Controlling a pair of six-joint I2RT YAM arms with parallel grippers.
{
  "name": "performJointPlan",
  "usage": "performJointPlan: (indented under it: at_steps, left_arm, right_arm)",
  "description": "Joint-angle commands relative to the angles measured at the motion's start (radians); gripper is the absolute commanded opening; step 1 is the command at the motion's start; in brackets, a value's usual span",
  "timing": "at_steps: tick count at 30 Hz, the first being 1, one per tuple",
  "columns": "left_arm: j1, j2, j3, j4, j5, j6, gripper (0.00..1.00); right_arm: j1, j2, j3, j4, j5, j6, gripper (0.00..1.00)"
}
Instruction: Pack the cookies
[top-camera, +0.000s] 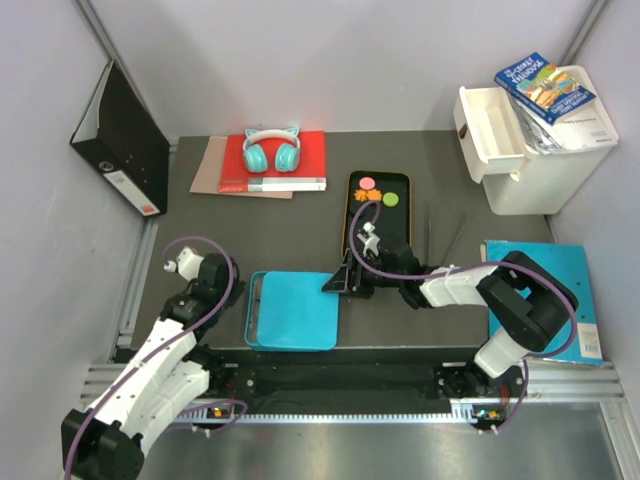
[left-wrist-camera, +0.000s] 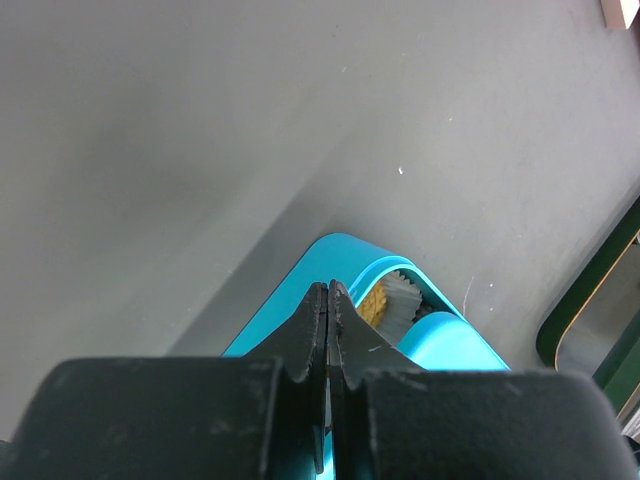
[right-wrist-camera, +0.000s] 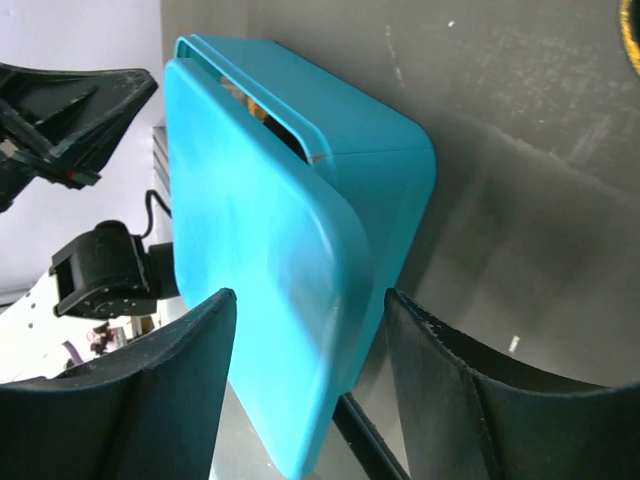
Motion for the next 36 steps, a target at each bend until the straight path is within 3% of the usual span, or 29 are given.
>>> performJointPlan:
  at_steps: [1, 7, 12, 19, 36]
  left_arm:
    - [0.004, -0.011, -0.009, 0.037, -0.008, 0.011, 0.00]
    - [0.004, -0.008, -0.003, 0.034, -0.008, 0.015, 0.00]
    - [0.004, -0.004, -0.003, 0.037, -0.004, 0.017, 0.00]
    - [0.004, -0.001, 0.000, 0.036, -0.004, 0.023, 0.00]
    - [0.004, 0.015, -0.008, 0.054, 0.029, 0.024, 0.00]
  right_arm:
    - [0.010, -0.003, 0.002, -0.022, 0.027, -0.043, 0.62]
    - [0.010, -0.027, 0.036, -0.118, 0.057, -0.092, 0.63]
    - [0.010, -0.026, 0.082, -0.166, 0.073, -0.112, 0.55]
    - [0.010, 0.005, 0.150, -0.229, 0.076, -0.143, 0.54]
    - [0.030, 0.083, 0.271, -0.298, 0.067, -0.166, 0.47]
